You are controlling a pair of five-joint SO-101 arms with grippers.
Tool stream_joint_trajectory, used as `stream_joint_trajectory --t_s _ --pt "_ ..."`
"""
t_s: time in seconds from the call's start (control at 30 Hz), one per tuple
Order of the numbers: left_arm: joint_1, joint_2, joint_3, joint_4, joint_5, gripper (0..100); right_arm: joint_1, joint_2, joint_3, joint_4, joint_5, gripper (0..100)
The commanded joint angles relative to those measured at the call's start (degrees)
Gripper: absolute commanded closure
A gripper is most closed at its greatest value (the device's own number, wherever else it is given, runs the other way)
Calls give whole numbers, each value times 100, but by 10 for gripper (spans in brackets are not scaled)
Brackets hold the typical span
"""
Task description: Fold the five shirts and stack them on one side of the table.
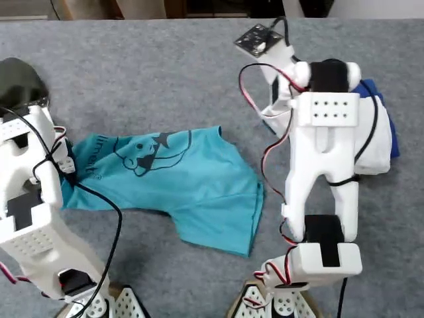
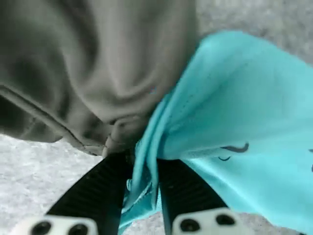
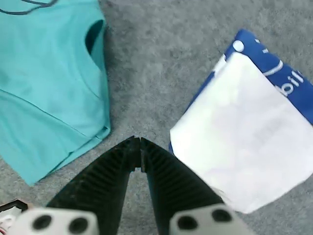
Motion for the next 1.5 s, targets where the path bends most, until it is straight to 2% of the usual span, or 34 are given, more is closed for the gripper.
stream_joint_trajectory --t_s 0.0,0.17,0.33,0.53,0.67,0.77,0.97,1.1,1.23,1.47 --pt "316 -66 -141 202 -70 936 -462 -224 4 -62 18 995" --pt "651 -119 114 334 -44 786 -971 374 -92 -229 -202 995" --pt "149 -127 -237 369 281 781 -1191 1358 -365 -334 -308 995" --pt "-325 -101 -1055 1363 -211 781 -1622 2879 -1560 -334 -624 996" --pt "-527 -119 -1521 1556 -211 781 -1754 4136 -2527 -246 -853 996" --pt "-730 -127 -1767 1653 -229 783 -1631 4971 -3275 -26 -1108 996" --pt "-765 -75 -1899 1662 97 812 -690 5912 -4418 88 -1099 996" --pt "-466 -75 -1899 1231 501 843 -338 6053 -4453 88 -1081 996" --pt "53 -75 -1899 730 923 843 -374 5982 -4488 88 -1073 996" --pt "835 -31 -1916 -809 1688 843 -558 4866 -3697 114 -1081 996"
